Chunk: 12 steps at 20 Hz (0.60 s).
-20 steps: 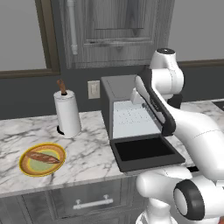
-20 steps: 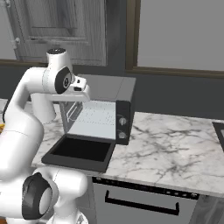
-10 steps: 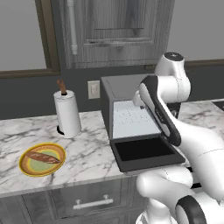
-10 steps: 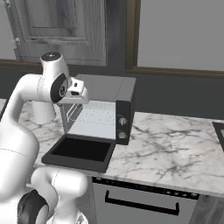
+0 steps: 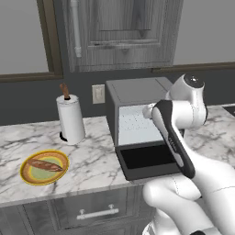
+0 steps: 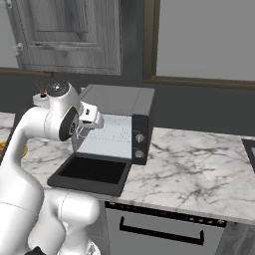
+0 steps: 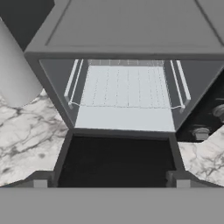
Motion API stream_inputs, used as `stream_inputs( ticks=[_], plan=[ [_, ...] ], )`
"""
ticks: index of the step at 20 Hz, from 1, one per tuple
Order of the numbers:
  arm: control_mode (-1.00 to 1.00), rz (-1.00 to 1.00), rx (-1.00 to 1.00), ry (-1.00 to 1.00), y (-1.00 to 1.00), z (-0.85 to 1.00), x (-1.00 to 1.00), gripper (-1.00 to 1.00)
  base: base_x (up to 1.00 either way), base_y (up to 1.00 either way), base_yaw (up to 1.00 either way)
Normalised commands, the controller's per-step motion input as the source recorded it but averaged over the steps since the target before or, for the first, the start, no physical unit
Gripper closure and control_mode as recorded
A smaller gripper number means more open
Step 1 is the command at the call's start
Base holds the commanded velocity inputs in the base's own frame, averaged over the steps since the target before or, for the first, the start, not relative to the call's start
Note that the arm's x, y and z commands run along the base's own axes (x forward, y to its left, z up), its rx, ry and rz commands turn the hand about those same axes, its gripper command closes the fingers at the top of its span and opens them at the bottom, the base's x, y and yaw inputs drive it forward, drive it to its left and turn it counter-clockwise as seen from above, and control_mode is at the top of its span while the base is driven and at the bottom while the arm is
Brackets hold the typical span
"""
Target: Pull the toaster oven rack outwards. Pick up the baguette from the plate and place it on the toaster oven rack. Close the toaster oven door fully and set the temperature to the lowest setting.
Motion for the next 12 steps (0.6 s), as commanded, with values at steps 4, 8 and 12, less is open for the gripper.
stream_inputs(
  ticks=[4,8,12],
  plan=[
    [-1.0,-0.13,0.0,-0.05,-0.11,-0.26,0.0,-1.0,0.0,0.0,0.0],
    [-1.0,-0.1,0.0,0.0,-0.07,-0.22,0.0,-1.0,0.0,0.0,0.0],
    [-1.0,-0.07,0.0,-0.05,-0.01,-0.25,0.0,-1.0,0.0,0.0,0.0]
  ],
)
